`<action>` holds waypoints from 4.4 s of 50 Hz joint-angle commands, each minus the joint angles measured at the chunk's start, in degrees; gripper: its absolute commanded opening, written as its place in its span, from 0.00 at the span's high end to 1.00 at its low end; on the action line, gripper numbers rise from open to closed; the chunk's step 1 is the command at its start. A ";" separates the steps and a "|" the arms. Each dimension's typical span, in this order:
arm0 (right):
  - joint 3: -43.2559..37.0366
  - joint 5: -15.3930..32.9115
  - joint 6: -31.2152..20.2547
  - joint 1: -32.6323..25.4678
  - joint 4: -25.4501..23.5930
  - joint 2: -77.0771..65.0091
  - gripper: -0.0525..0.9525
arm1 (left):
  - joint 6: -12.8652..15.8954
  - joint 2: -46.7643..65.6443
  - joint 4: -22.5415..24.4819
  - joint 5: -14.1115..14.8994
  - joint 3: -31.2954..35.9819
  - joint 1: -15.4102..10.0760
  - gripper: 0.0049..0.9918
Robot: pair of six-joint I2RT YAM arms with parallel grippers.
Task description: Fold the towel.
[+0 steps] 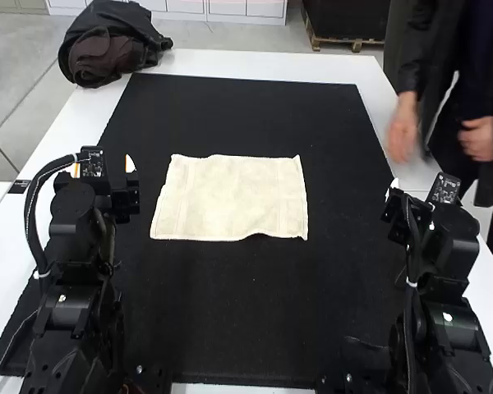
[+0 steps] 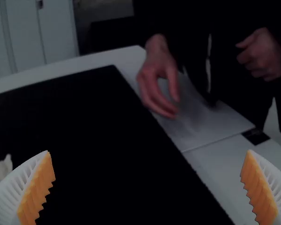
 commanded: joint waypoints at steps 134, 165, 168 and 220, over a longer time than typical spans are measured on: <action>-0.34 -2.54 1.71 -0.49 -0.22 -0.27 0.03 | -6.93 -0.27 -0.68 -0.20 -0.23 -0.41 0.02; -0.34 -2.54 1.71 -0.49 -0.22 -0.27 0.03 | -7.19 -0.36 -0.76 -0.20 -0.23 -0.06 0.02; -0.34 -2.54 1.71 -0.49 -0.22 -0.27 0.03 | -7.11 -0.27 -0.68 -0.11 -0.23 -0.15 0.02; -0.34 -2.54 1.53 -0.49 -0.04 -0.36 0.03 | -5.52 -0.27 -0.32 -0.11 -0.23 -0.41 0.03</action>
